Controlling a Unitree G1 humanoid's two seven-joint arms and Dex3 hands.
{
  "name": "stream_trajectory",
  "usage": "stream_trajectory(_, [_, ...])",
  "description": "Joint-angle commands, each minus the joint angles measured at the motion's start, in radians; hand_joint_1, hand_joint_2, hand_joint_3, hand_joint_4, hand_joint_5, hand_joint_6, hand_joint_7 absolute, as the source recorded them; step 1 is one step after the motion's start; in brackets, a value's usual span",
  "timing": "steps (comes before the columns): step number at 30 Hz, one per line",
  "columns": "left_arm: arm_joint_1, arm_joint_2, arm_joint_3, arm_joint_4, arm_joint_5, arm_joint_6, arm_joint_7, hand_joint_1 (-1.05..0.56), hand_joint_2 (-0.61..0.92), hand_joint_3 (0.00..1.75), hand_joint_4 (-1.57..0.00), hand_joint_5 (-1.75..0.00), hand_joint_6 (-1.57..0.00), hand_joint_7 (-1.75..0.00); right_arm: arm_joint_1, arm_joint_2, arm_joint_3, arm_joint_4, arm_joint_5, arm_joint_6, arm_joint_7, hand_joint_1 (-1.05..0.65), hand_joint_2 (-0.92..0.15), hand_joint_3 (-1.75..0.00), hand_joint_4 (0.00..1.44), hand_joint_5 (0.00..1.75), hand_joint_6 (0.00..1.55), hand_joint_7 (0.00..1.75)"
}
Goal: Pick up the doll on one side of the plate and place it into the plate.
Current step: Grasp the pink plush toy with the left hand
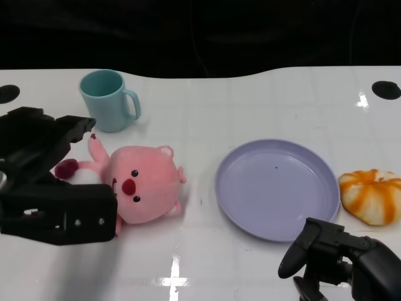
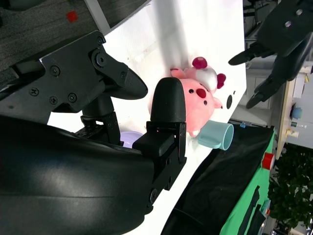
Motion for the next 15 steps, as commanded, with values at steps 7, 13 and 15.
stream_trajectory(7, [-0.109, -0.039, -0.104, 0.171, 0.056, 0.002, -0.008, -0.77, 0.92, 0.04, -0.07, -0.36, -0.23, 0.0, 0.008, -0.007, -0.002, -0.017, 0.006, -0.012, 0.002, -0.12, -0.61, -1.04, 0.61, 1.71, 0.53, 1.4])
stream_trajectory(13, [-0.174, -0.091, -0.174, 0.311, 0.086, 0.008, 0.005, -0.77, 0.92, 0.03, -0.08, -0.36, -0.26, -0.01, 0.017, -0.005, -0.003, -0.03, 0.008, -0.003, -0.001, -0.13, -0.61, -1.03, 0.61, 1.71, 0.54, 1.4])
stream_trajectory(15, [-0.197, -0.105, -0.2, 0.353, 0.101, 0.015, -0.007, -0.78, 0.92, 0.06, -0.07, -0.35, -0.25, -0.01, 0.019, -0.006, -0.004, -0.034, 0.008, -0.002, 0.0, -0.13, -0.61, -1.03, 0.61, 1.71, 0.54, 1.4])
